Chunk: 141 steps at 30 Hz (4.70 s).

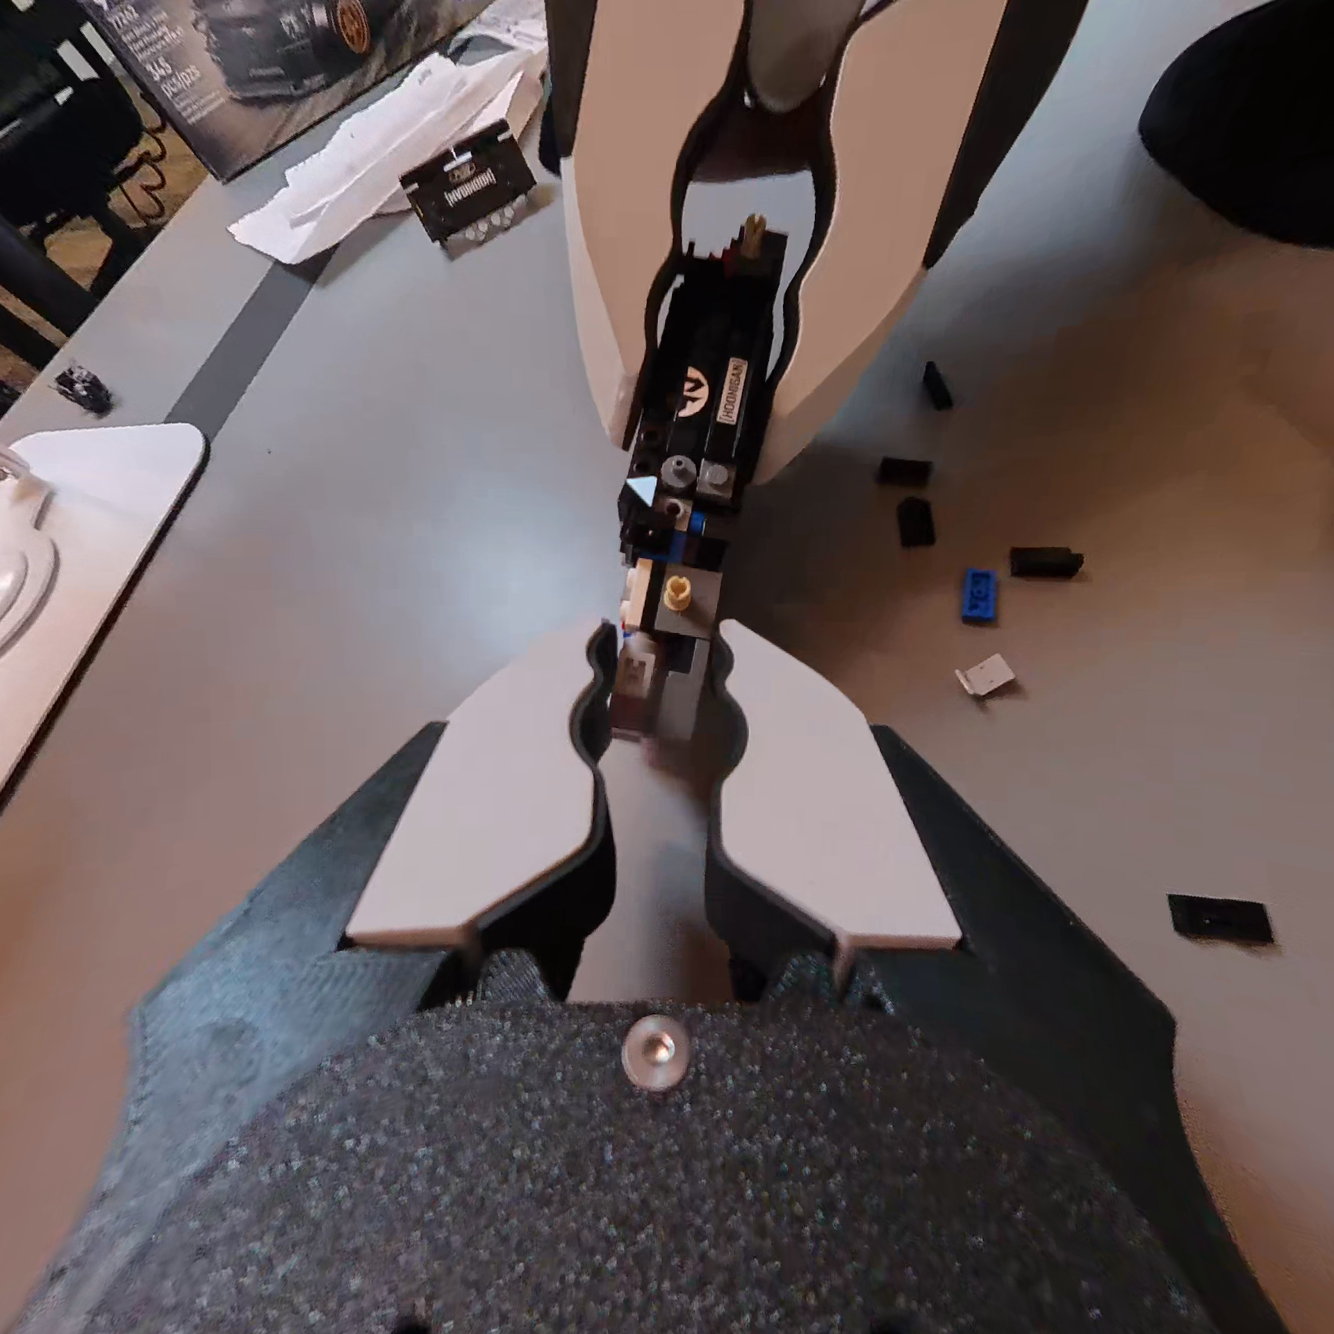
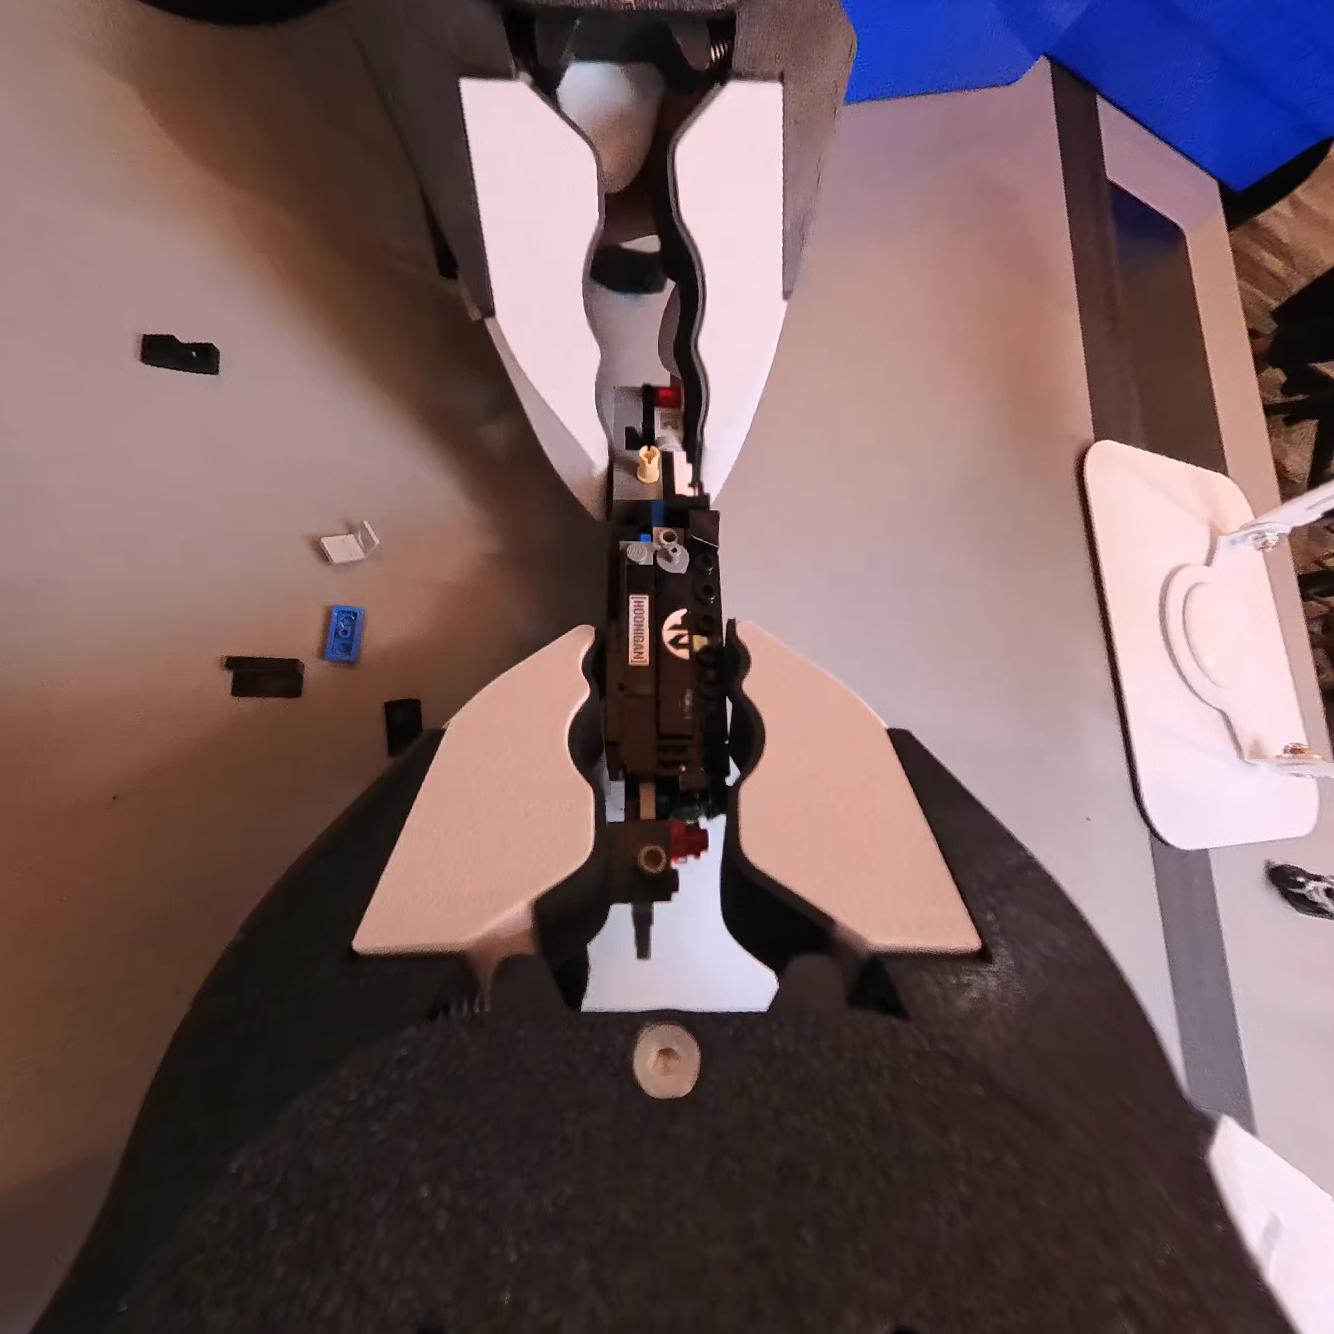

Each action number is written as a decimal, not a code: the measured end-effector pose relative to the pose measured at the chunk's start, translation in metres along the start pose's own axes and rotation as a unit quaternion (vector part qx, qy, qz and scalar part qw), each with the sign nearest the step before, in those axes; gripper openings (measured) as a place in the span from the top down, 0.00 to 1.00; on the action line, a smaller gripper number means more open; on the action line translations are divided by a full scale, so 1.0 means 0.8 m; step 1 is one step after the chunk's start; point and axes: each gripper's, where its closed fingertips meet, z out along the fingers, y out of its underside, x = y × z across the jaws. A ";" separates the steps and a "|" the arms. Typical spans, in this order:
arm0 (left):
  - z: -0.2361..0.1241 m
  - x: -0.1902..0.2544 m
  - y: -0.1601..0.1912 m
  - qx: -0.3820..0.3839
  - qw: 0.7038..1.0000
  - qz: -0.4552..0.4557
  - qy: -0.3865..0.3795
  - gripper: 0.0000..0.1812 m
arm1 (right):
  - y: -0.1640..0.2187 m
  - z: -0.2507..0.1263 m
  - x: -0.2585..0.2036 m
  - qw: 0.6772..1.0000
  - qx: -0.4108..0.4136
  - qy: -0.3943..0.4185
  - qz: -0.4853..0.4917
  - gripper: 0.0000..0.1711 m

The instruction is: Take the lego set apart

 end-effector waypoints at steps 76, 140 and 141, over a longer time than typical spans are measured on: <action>-0.011 0.007 -0.006 -0.016 0.999 0.039 -0.023 0.88 | -0.005 0.002 -0.134 0.975 -0.050 -0.113 0.187 0.77; -0.008 0.011 -0.010 -0.049 0.993 -0.099 -0.049 0.88 | -0.034 -0.025 -0.002 0.943 -0.016 0.144 0.299 0.96; -0.006 0.013 -0.011 -0.046 0.991 -0.117 -0.046 0.88 | -0.033 -0.024 -0.002 0.940 -0.029 0.144 0.307 0.96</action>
